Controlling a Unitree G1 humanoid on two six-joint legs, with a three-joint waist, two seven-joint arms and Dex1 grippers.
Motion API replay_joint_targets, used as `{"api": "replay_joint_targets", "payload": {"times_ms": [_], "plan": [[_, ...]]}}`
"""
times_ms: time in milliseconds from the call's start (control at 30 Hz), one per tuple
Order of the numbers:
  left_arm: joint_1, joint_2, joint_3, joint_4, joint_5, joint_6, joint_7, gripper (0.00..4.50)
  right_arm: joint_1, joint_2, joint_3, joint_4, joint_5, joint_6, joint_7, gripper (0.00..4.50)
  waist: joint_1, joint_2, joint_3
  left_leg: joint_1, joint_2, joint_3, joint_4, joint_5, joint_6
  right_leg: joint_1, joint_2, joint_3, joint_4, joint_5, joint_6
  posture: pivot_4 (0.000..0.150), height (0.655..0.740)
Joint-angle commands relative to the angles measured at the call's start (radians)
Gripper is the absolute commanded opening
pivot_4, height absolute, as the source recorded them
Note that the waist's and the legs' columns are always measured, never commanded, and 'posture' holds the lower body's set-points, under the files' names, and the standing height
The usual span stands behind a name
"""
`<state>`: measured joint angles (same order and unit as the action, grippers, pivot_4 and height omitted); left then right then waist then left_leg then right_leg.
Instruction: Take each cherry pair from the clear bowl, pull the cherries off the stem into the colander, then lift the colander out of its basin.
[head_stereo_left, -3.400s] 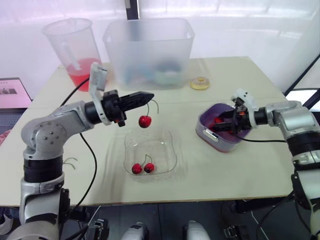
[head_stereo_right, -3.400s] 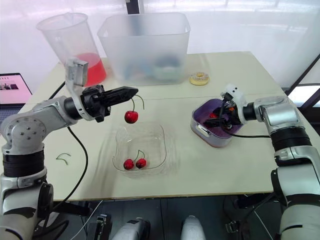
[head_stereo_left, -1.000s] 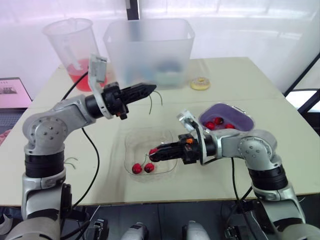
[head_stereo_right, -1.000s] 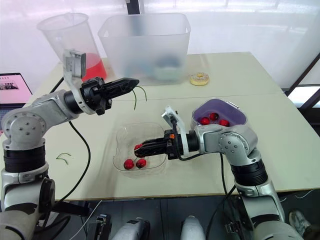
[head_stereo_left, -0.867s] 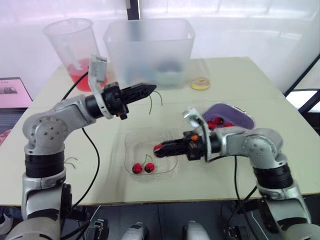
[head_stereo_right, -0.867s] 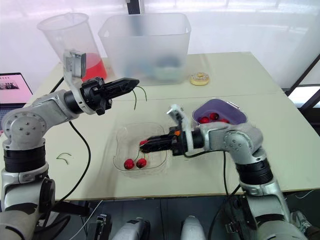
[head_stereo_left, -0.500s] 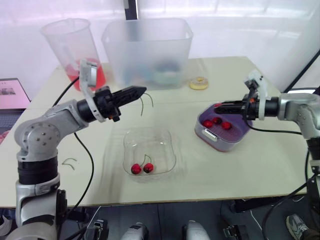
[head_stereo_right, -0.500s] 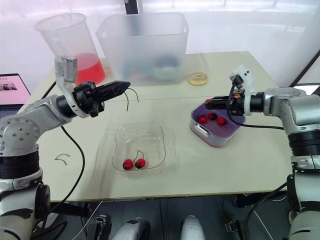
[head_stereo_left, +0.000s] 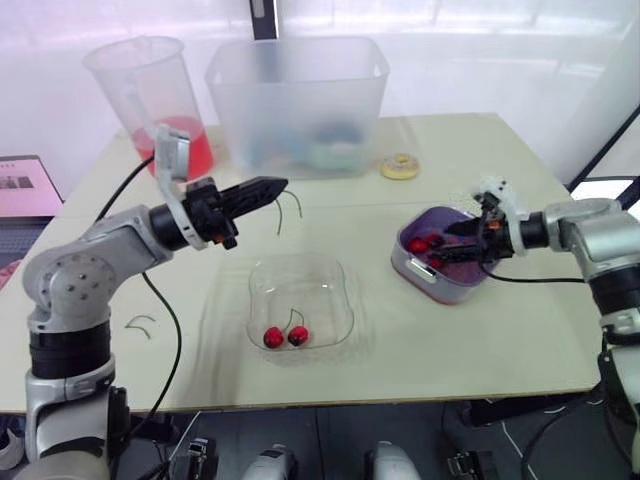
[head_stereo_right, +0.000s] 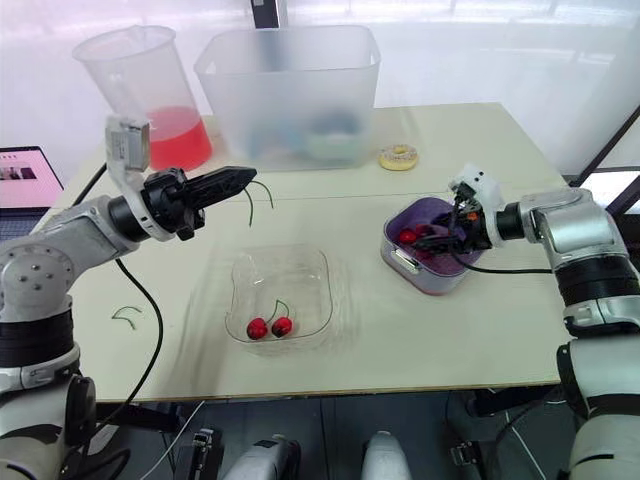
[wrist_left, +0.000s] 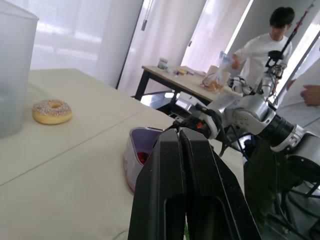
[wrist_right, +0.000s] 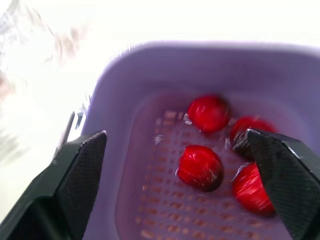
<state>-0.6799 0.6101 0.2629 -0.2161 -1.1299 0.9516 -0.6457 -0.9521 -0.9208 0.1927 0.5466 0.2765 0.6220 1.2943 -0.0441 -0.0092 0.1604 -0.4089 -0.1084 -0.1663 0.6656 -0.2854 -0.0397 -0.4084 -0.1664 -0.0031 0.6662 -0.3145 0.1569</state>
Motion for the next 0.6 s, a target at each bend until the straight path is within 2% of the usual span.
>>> {"api": "replay_joint_targets", "payload": {"times_ms": [33,133,233,300,467,600], "plan": [[0.009,0.027,0.046,-0.034,-0.02,-0.005,0.011,0.0,-0.068,-0.012,-0.076,-0.025,0.037,-0.01,0.061,4.47,0.0,0.0,0.0,0.0,0.0,0.0,0.0,0.0,0.0,0.0,0.0,0.0,0.0,0.0,0.0,0.15,0.74],[0.045,0.075,0.074,-0.039,-0.038,0.027,0.022,0.0,-0.102,0.003,-0.138,-0.088,0.122,0.041,0.122,4.47,-0.003,0.0,0.0,0.0,0.0,0.0,0.0,0.0,0.0,0.0,0.0,0.0,0.0,0.0,0.0,0.15,0.74],[0.169,0.208,0.166,-0.02,-0.037,0.099,0.028,0.0,-0.153,0.059,-0.228,-0.284,0.331,0.221,0.16,4.47,-0.025,0.001,0.0,0.0,0.002,0.0,-0.002,0.0,0.0,-0.002,0.001,0.0,0.0,0.0,0.0,0.15,0.74],[0.245,0.262,0.209,-0.008,-0.034,0.125,0.023,0.0,-0.148,0.081,-0.244,-0.377,0.387,0.269,0.15,4.47,-0.025,0.001,0.0,0.0,0.003,0.0,-0.002,0.0,0.0,-0.002,0.002,0.0,0.0,0.0,0.0,0.15,0.74],[0.426,0.313,0.31,0.039,-0.005,0.131,-0.009,0.0,-0.114,0.139,-0.198,-0.531,0.382,0.253,0.083,4.47,-0.011,0.001,0.0,0.0,0.0,-0.002,-0.002,0.0,0.0,0.0,0.0,0.0,-0.001,0.0,0.0,0.15,0.74],[0.593,0.273,0.372,0.156,0.04,0.097,-0.057,0.0,-0.093,0.21,-0.143,-0.637,0.374,0.217,0.04,4.47,-0.002,0.002,0.0,0.0,0.0,-0.001,-0.002,0.0,0.0,-0.001,0.0,0.001,0.0,0.0,0.0,0.15,0.74]]}}
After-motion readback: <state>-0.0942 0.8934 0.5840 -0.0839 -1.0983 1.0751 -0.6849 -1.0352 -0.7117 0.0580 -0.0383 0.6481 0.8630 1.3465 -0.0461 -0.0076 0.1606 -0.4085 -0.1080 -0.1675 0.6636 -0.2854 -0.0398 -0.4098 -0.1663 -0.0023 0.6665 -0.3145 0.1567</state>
